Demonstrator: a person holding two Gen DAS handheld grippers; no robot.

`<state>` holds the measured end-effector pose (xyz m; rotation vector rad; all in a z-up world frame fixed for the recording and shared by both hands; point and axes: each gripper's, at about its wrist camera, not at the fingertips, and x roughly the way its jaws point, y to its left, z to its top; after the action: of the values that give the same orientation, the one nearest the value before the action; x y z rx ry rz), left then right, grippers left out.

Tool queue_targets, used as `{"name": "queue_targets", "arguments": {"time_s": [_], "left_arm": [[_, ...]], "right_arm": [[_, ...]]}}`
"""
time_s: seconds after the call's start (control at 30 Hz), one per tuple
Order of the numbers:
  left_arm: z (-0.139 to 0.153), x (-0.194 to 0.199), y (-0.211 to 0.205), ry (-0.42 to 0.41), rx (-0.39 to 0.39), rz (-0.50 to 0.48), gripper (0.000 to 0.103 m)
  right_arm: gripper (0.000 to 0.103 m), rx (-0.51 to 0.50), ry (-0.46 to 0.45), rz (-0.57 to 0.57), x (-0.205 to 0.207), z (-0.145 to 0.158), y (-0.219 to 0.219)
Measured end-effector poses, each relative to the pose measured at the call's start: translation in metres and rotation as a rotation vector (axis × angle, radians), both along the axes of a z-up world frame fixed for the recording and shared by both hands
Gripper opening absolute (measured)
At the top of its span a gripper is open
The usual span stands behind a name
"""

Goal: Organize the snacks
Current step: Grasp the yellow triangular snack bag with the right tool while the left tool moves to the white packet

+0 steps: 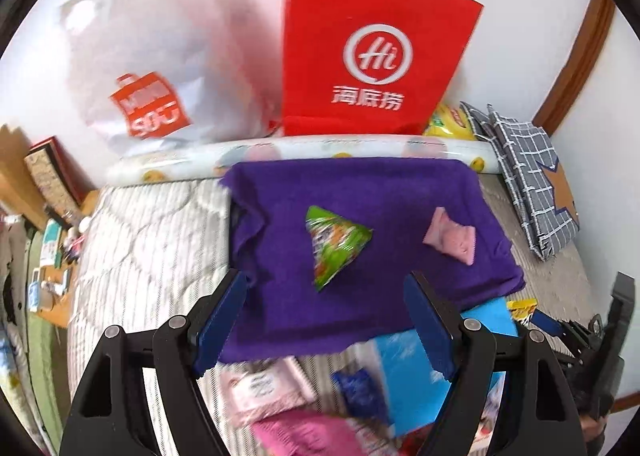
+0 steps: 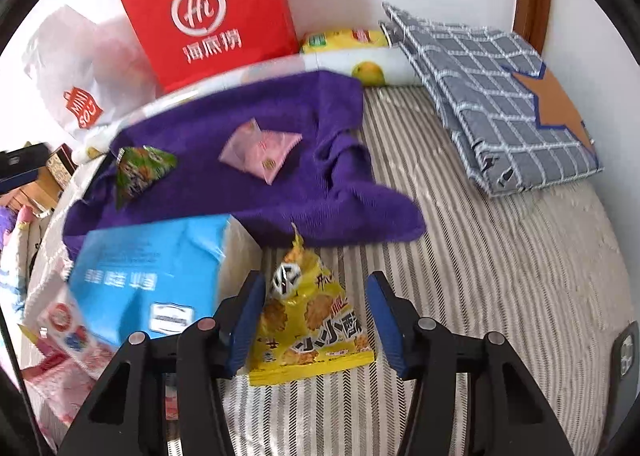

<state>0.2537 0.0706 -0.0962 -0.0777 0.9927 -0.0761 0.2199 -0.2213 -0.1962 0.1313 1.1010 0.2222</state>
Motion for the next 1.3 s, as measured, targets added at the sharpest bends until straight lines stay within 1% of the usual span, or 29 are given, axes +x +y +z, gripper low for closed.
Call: {"name": "queue_targets", "arguments": {"time_s": [0.1,0.13,0.17,0.2,0.37,0.43,0.5,0.6,0.67,0.73,0.8,0.83,0.9,0.97,1.1,1.17,1.3], "left_arm": [[-0.001,-0.011,0.010,0.007,0.006,0.023,0.080],[-0.002,-0.014,0.013,0.010,0.008,0.031,0.080],[-0.003,-0.018,0.017,0.013,0.010,0.038,0.080],[-0.004,-0.022,0.021,0.017,0.013,0.048,0.080],[-0.006,-0.041,0.031,0.025,0.002,0.069,0.080],[-0.008,-0.049,0.033,0.031,-0.003,0.075,0.080],[-0.008,-0.056,0.033,0.034,-0.007,0.076,0.080],[-0.010,-0.068,0.032,0.040,-0.012,0.077,0.080],[-0.010,-0.074,0.031,0.044,-0.008,0.076,0.080],[-0.011,-0.081,0.031,0.044,-0.004,0.076,0.080],[-0.011,-0.086,0.032,0.044,-0.002,0.081,0.080],[-0.012,-0.089,0.033,0.046,-0.002,0.084,0.080],[-0.014,-0.093,0.035,0.048,-0.005,0.085,0.080],[-0.016,-0.096,0.036,0.049,-0.005,0.086,0.080],[-0.025,-0.097,0.041,0.055,-0.004,0.098,0.080],[-0.033,-0.093,0.046,0.071,-0.004,0.109,0.080],[-0.048,-0.079,0.053,0.105,-0.014,0.126,0.080]], "right_arm": [[0.051,0.066,0.033,0.003,0.003,-0.011,-0.006],[0.044,0.081,0.041,0.004,0.004,-0.011,-0.008],[0.041,0.086,0.045,0.006,0.003,-0.010,-0.009],[0.040,0.085,0.039,0.001,-0.001,-0.006,-0.012],[0.040,0.086,-0.010,0.008,-0.026,0.019,-0.022],[0.040,0.073,-0.006,0.028,-0.038,0.023,-0.021],[0.040,0.071,0.005,0.051,-0.049,0.021,-0.018],[0.040,0.077,0.046,0.090,-0.063,0.010,-0.010],[0.042,0.080,0.058,0.100,-0.069,0.003,-0.006],[0.043,0.069,0.027,0.093,-0.075,0.003,-0.005],[0.050,0.056,0.022,0.105,-0.076,0.002,-0.001],[0.056,0.044,0.023,0.108,-0.075,-0.001,0.001],[0.056,-0.001,0.004,0.109,-0.077,-0.005,0.005],[0.049,-0.032,-0.022,0.107,-0.079,-0.003,0.009],[0.049,-0.052,-0.087,0.082,-0.083,0.006,0.003],[0.049,-0.066,-0.111,0.061,-0.082,0.007,0.000],[0.049,-0.089,-0.141,0.028,-0.074,0.002,-0.003]]}}
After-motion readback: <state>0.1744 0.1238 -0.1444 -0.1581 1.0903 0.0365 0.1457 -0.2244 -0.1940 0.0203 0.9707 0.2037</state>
